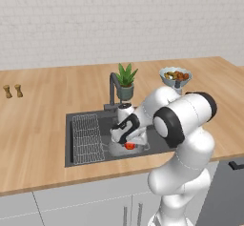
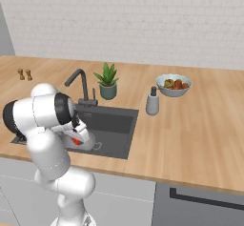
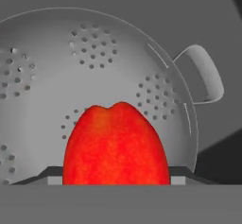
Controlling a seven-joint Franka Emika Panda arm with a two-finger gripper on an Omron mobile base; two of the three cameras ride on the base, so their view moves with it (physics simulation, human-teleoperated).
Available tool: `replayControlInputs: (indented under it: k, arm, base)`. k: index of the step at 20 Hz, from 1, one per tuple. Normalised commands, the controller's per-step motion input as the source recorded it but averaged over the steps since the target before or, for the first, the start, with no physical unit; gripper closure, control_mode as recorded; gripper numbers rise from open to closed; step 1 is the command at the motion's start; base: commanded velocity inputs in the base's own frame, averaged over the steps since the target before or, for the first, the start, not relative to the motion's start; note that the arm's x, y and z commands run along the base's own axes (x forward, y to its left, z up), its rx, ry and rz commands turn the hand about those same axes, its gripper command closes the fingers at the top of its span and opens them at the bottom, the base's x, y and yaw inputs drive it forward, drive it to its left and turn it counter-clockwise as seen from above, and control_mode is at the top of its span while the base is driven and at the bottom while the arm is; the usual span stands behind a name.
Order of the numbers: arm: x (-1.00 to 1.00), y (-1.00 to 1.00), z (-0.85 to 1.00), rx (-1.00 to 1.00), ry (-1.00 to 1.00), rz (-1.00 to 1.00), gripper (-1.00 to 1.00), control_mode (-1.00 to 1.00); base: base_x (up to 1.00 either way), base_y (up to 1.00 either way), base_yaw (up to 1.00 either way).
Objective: Put the colander in the sink, put the apple in the colander, and turn on the sink faucet and pour water over the colander.
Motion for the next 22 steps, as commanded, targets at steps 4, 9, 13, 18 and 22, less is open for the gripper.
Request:
replayControlInputs:
  k: [4, 9, 13, 18, 22]
  arm:
    - [0.02, 0.00, -0.18, 0.00, 0.00, 0.00, 1.00, -1.00]
    - [0.21, 0.09, -0.03, 0.00, 0.00, 0.00, -1.00, -1.00]
    - [0.01, 0.01, 0.00, 0.00, 0.00, 0.00, -1.00, -1.00]
    - [0.00, 0.00, 0.00, 0.00, 0.00, 0.00, -1.00, -1.00]
    - [0.00, -0.02, 0.20, 0.00, -0.03, 0.00, -1.00, -1.00]
  base:
    - [0.00, 0.00, 0.00]
    - [0.00, 0.00, 0.00]
    - [0.00, 0.00, 0.00]
    - [0.00, 0.00, 0.00]
    - [0.00, 0.00, 0.00]
